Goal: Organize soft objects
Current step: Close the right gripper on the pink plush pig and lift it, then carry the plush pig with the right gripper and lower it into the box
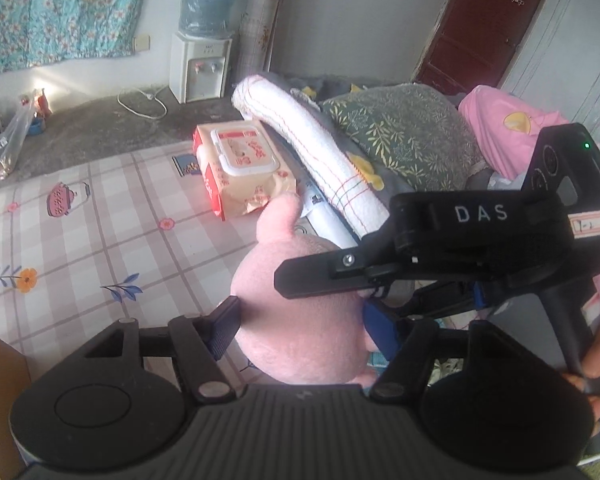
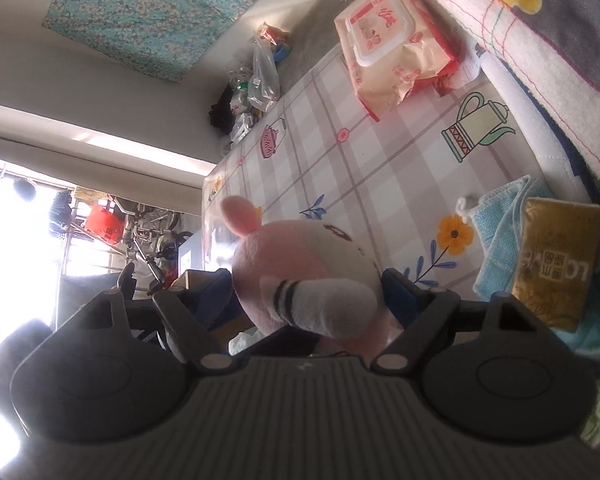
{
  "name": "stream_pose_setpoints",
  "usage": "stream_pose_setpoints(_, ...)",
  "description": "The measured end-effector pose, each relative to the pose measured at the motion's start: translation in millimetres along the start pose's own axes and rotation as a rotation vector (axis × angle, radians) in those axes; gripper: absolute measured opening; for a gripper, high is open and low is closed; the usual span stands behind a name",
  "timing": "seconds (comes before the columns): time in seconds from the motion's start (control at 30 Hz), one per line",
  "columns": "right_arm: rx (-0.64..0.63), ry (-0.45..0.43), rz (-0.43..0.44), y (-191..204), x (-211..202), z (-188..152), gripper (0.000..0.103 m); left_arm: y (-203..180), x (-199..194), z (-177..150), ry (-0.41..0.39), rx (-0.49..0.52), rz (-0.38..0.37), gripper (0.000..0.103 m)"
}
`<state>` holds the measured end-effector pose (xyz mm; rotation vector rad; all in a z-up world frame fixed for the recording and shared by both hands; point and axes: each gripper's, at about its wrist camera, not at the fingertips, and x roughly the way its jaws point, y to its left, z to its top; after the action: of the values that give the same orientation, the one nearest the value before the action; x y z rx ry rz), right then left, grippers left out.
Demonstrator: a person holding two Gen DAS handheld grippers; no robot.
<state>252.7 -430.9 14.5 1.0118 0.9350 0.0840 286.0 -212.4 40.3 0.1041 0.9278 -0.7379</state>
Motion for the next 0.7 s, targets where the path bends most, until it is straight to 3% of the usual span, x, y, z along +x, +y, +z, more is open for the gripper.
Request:
stream_pose_setpoints(0.37,-0.112,-0.019,0.055,76.0,-28.2,-60.9,0.08,-1.7,-93.8,-28.1,-0.138,-0.021,0.041,0.066)
stream_pose_setpoints(0.7,-0.272,0.082,0.085,174.2,14.3,-120.1,0.08,54.9,-183.8,-78.4,-0.237,-0.144,0.136,0.066)
